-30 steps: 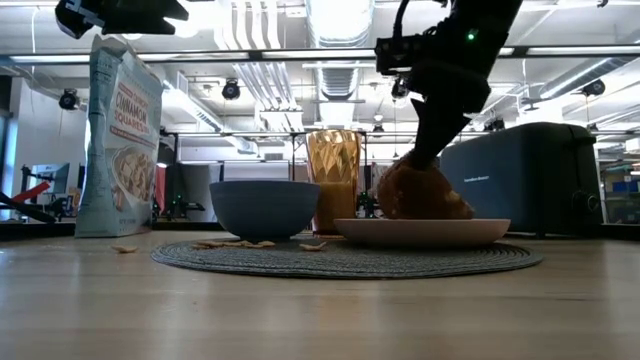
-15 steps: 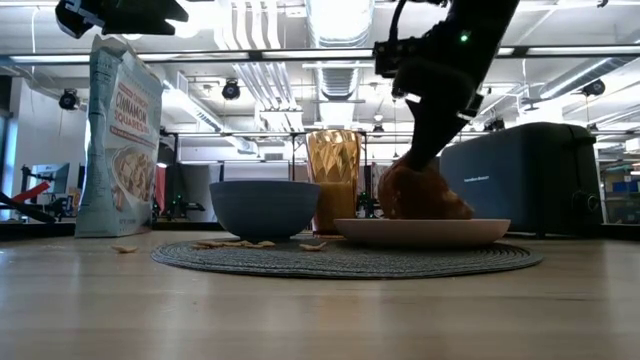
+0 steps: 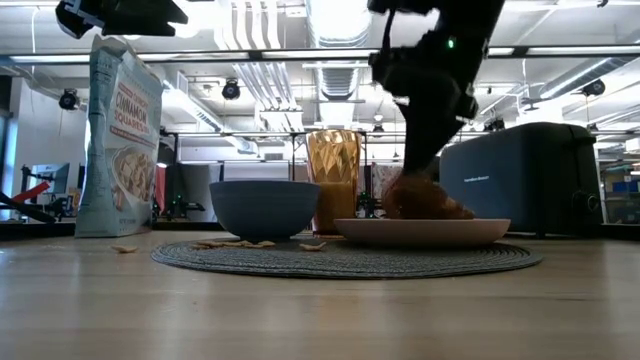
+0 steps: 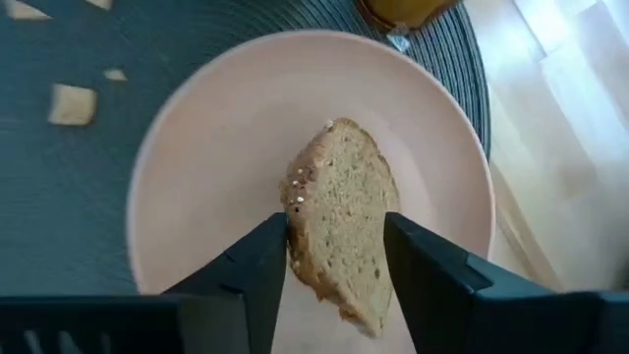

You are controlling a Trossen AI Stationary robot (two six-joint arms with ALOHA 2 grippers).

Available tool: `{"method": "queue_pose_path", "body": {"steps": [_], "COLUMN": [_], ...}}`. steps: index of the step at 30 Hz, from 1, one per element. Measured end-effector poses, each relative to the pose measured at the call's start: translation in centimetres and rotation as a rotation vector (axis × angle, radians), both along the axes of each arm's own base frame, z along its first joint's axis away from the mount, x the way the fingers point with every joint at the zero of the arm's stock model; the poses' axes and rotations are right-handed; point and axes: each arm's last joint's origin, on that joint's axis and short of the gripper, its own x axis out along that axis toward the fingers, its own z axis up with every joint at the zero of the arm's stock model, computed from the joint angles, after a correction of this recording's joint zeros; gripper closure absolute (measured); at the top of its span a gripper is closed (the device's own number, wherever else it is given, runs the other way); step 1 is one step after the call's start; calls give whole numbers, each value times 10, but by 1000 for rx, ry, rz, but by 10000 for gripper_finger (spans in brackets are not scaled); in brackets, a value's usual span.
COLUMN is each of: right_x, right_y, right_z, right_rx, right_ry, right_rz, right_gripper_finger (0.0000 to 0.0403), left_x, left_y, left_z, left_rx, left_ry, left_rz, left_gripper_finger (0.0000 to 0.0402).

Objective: Arrange a breakfast setting
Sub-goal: Put the bagel into the pink plate on the gray table placemat, then put the red apple to the bottom of the blue bowl and plate on the grey table placemat

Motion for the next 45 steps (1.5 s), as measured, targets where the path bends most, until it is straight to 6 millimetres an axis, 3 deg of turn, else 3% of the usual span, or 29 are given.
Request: {"method": "queue_pose_path", "body": {"steps": [9, 14, 24, 29, 36, 45], "right_x": [-4, -15, -54, -82, -115, -132], "right_y": [4, 34, 129, 165, 197, 218], "right_z": [53, 70, 62, 62, 56, 31], "right_rx": [119, 394, 611, 714, 797, 706], "right_ry": [-60, -88, -26, 54, 278, 491], "right_rz": [19, 32, -199, -354, -461, -433], "right_gripper_finger": [233, 237, 226, 213, 203, 187], "left_x": [0, 0, 0, 0, 0, 0], "left_y": [0, 0, 0, 0, 0, 0], "left_z": [0, -1, -1, -1, -1, -2], "left_rx": [4, 3, 3, 3, -10, -11], "left_ry": [5, 5, 4, 4, 15, 21], "left_rz": [0, 0, 0, 0, -20, -26], "left_gripper_finger": [202, 202, 202, 202, 202, 202]}}
